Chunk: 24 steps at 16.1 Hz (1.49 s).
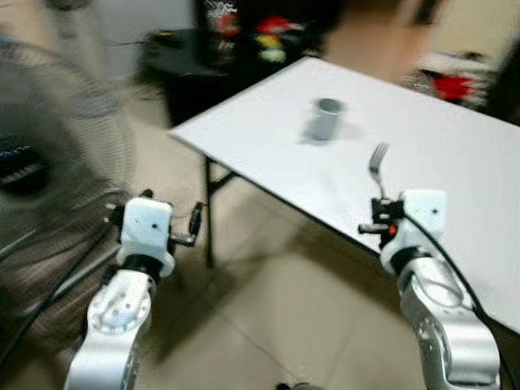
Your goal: Setting the table
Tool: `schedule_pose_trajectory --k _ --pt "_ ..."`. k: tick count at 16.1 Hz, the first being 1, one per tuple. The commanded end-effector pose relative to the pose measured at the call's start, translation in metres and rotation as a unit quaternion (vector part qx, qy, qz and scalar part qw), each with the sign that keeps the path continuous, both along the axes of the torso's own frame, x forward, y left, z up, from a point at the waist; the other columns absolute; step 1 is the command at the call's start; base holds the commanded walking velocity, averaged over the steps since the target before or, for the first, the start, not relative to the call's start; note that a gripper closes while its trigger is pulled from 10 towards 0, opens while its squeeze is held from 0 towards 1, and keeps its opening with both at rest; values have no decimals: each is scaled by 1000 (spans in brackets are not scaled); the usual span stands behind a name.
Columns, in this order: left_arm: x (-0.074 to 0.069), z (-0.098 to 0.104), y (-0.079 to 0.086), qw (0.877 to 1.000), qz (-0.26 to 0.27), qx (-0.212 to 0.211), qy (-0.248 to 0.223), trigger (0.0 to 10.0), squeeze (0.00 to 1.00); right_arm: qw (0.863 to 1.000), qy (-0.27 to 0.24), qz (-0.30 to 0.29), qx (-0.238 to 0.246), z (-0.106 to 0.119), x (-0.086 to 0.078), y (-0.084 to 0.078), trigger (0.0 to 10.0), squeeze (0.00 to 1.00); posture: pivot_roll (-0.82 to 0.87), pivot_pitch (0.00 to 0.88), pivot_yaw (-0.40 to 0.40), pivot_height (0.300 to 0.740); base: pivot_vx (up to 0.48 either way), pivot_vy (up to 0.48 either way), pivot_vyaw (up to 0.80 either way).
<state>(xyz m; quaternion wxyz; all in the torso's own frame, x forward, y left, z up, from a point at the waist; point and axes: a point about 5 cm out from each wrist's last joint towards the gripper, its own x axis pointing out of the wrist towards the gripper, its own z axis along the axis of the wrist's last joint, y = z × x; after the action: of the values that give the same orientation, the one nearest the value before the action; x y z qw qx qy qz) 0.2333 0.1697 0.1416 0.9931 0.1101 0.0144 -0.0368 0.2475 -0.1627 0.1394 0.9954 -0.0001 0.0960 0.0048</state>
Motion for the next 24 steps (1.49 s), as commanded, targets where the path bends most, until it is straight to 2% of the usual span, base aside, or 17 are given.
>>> schedule_pose_trajectory --k 1,5,10,14,17,19,21,24 --pt "3 5 -4 1000 -13 -2 -5 10000 0 1000 -5 -1 -4 6 -3 -2 10000 0 47 0 -15 740 0 0 -800" --pt "11 5 -7 1000 -27 3 -5 10000 0 999 9 -42 -1 1 -6 -10 10000 0 24 0 10 740 0 239 -800" --pt "13 6 -5 999 -31 3 -4 10000 0 1000 11 -27 0 4 -8 -6 10000 0 21 0 17 740 0 365 -768" --pt "12 6 -5 999 -33 5 -3 10000 0 1000 8 -1 5 6 -6 -1 10000 0 26 0 9 740 0 364 0" --pt "6 4 -5 1000 -29 5 1 10000 0 999 5 41 9 6 -7 9 10000 0 49 0 -6 740 0 363 0" --pt "9 7 -2 1000 -28 8 -5 10000 0 1000 15 21 10 0 -4 9 10000 0 51 0 1 740 0 328 0" --pt "13 7 -4 999 -34 10 -7 10000 0 1000 24 -14 -2 -2 -2 0 10000 0 45 0 -1 740 0 328 0" --pt "15 6 -5 999 -40 10 -7 10000 0 999 31 -18 -10 -3 -2 -3 10000 0 30 0 17 740 0 330 0"
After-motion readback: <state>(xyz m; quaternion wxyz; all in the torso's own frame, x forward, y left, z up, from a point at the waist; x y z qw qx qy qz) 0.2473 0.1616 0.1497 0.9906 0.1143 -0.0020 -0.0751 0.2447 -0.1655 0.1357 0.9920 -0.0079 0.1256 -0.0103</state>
